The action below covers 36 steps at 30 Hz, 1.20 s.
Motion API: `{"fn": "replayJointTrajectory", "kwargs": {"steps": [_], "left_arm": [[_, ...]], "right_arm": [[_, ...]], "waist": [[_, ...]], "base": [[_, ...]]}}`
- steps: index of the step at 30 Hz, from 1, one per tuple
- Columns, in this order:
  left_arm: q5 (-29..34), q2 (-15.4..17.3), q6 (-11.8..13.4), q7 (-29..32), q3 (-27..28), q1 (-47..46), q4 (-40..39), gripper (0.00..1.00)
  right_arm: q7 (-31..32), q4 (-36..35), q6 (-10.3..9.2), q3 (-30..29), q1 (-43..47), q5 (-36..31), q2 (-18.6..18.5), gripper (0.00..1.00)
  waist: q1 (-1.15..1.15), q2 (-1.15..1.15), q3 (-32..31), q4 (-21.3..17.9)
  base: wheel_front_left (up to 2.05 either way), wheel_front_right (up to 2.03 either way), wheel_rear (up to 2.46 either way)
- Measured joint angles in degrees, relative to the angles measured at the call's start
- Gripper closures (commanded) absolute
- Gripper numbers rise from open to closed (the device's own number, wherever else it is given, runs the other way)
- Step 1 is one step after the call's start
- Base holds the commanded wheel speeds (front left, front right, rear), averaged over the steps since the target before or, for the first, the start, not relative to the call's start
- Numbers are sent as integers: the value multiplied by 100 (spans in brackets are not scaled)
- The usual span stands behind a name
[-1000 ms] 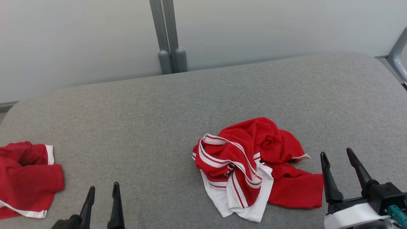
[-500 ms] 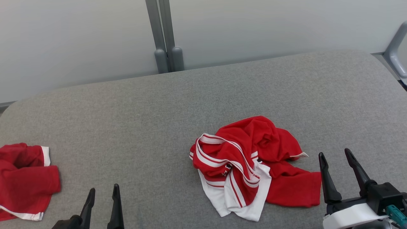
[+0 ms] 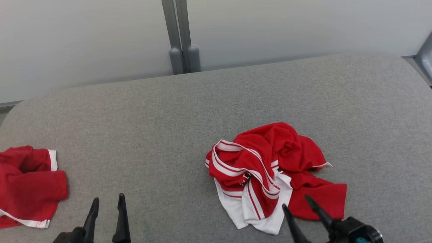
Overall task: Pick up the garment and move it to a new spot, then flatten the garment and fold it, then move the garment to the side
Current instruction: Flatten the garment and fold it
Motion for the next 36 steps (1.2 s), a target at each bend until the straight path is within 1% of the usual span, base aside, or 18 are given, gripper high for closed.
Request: {"fn": "replayJointTrajectory", "kwargs": {"steps": [2,4,14,19,20,21,22,24,25,27,29,33,35,36], "left_arm": [[0,-2,1,1,-36,-12,-4,0],[0,-2,22,1,-44,-15,-12,0],[20,-2,44,0,42,-85,-82,0],[-22,-2,59,0,14,-257,-82,0],[-29,-2,70,1,5,-276,-86,0],[-44,-2,75,1,-15,-289,-92,0],[-66,-2,92,1,-55,-300,-91,0],[-81,-2,96,0,-136,-316,-85,0],[-97,-7,125,1,-147,-320,-93,0],[-185,-7,208,0,-126,-368,-127,0],[-222,-3,248,1,-127,-429,-149,0],[-310,-4,300,0,-163,-444,-154,0],[-410,-4,369,0,-182,-461,-197,0],[-468,-3,399,0,-236,-498,-223,0]], "right_arm": [[0,396,0,447,-22,243,-109,0],[0,710,1,643,-124,348,-111,0],[0,1808,0,787,-897,584,197,0],[-1,2348,0,929,-1356,567,260,0],[0,2423,0,960,-1422,586,264,13],[0,2468,0,1002,-1488,620,265,71],[0,2475,0,1043,-1553,661,256,100],[0,2323,0,1111,-1636,810,213,100],[0,2095,0,1146,-1669,958,176,100],[0,1630,0,1339,-1812,1166,25,100],[60,1161,0,1584,-1999,1400,-208,100],[818,97,0,1824,-2632,2033,-754,100],[1385,-342,0,1793,-3072,2537,-905,100],[1658,-461,1,1740,-3305,2661,-1017,100]], "waist": [[0,0,10,42],[0,0,20,82],[0,0,159,318],[0,0,279,460],[0,0,300,488],[0,0,327,520],[0,0,351,555],[0,0,379,629],[0,0,391,675],[0,0,423,752],[0,0,455,834],[0,0,490,1005],[0,0,494,1091],[0,0,500,1137]], "base": [[0,0,0],[0,0,0],[0,0,0],[0,0,0],[0,0,0],[0,0,0],[0,0,0],[0,0,0],[0,0,0],[0,0,0],[0,0,0],[0,0,0],[0,0,0],[0,0,0]]}}
